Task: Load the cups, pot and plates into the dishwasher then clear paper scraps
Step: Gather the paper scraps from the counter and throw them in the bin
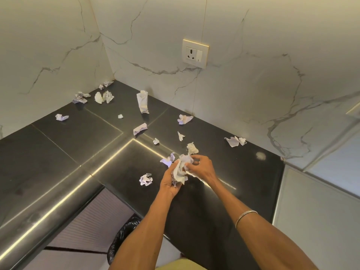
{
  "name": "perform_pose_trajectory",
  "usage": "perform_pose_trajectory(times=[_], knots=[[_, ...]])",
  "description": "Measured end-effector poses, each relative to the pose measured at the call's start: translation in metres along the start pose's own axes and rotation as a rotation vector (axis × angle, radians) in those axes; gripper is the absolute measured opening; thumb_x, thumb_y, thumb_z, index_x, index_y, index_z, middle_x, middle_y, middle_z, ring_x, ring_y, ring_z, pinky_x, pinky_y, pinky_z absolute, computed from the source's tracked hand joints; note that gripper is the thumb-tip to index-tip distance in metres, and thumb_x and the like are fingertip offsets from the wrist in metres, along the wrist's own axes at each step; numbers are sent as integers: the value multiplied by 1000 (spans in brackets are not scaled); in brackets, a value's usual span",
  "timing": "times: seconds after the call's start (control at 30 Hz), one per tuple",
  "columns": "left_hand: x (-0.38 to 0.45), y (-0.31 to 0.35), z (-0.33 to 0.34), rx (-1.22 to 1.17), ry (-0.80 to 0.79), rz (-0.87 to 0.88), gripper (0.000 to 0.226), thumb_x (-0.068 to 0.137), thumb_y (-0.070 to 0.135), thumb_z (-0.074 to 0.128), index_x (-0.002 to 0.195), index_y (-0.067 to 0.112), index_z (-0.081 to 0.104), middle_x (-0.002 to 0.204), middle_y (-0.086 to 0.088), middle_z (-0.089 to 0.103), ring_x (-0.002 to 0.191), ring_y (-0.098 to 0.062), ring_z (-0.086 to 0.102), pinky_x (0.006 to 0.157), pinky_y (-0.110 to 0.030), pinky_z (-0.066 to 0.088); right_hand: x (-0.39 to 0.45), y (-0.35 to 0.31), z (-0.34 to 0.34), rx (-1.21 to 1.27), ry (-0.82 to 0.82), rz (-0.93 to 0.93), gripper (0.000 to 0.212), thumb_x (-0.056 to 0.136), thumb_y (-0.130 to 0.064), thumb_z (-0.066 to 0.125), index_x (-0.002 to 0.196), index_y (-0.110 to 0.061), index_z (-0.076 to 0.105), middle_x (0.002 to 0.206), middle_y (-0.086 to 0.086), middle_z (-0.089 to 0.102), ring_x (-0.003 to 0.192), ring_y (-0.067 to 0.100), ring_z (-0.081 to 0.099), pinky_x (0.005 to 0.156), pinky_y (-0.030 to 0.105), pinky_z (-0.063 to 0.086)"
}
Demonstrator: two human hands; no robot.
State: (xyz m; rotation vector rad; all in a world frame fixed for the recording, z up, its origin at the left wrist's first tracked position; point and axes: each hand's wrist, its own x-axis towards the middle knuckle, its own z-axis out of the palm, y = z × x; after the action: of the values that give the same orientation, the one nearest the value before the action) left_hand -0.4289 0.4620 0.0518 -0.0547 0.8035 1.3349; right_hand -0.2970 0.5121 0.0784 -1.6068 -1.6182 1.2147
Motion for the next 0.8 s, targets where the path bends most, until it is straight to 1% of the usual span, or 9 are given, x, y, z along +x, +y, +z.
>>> perform_pose_trajectory(times=[0.07,0.2,0.27,0.33,0.43,0.5,0.67,0.73,0.8], knots=[[-4,0,-4,-1,3,10,31,88,21,68,114,5,68,107,-18,69,87,-26,68,77,-39,57,-7,-5,5,-4,-15,-6,27,72,-18,74,99,-21,79,88,-8,77,81,8,73,77,31,61],[-12,2,-15,46,22,5,37,92,25,65,123,4,62,111,-20,66,87,-28,69,68,-40,60,-12,-5,7,-73,-129,17,26,75,-17,75,100,-20,79,89,-4,77,81,10,72,75,28,59],[-16,1,-18,70,20,-14,37,88,25,68,120,8,63,111,-20,65,90,-29,67,72,-43,59,-16,-5,12,-199,-178,-24,22,76,-14,72,96,-20,80,83,-2,76,71,10,67,63,25,53],[-20,-2,-22,94,23,-29,32,88,22,67,119,11,66,111,-20,65,93,-31,67,76,-46,58,-21,-5,20,-336,-191,-87,16,78,-11,68,86,-16,81,76,7,73,61,12,57,56,30,48],[-22,-3,-31,136,37,-30,43,88,19,71,127,6,62,119,-20,63,98,-30,66,81,-43,58,-23,-6,29,-466,-135,-167,16,82,-8,64,86,-9,79,77,14,68,68,24,57,59,37,47],[-23,0,-36,155,58,-6,53,83,19,76,129,0,59,120,-20,62,97,-29,66,81,-41,57,-19,-9,33,-514,-172,-179,19,82,-9,61,87,-12,79,78,9,69,72,21,55,62,35,47],[-40,10,-41,61,77,67,10,90,11,62,94,4,69,84,-13,71,67,-22,70,57,-32,59,-17,-32,43,-389,-500,-86,21,89,-23,64,88,-3,72,72,3,63,61,11,55,63,26,47],[-44,16,-48,-5,120,128,12,89,12,65,98,6,67,88,-14,71,73,-23,70,64,-35,60,-18,-43,50,-368,-578,-103,24,98,-26,55,93,-9,72,78,1,66,62,7,58,64,20,48],[-51,25,-57,-50,152,199,36,83,14,73,115,3,62,107,-19,67,94,-29,68,83,-42,58,-17,-49,59,-168,-637,-19,30,104,-26,46,99,-9,70,85,0,71,73,10,66,69,21,53]])
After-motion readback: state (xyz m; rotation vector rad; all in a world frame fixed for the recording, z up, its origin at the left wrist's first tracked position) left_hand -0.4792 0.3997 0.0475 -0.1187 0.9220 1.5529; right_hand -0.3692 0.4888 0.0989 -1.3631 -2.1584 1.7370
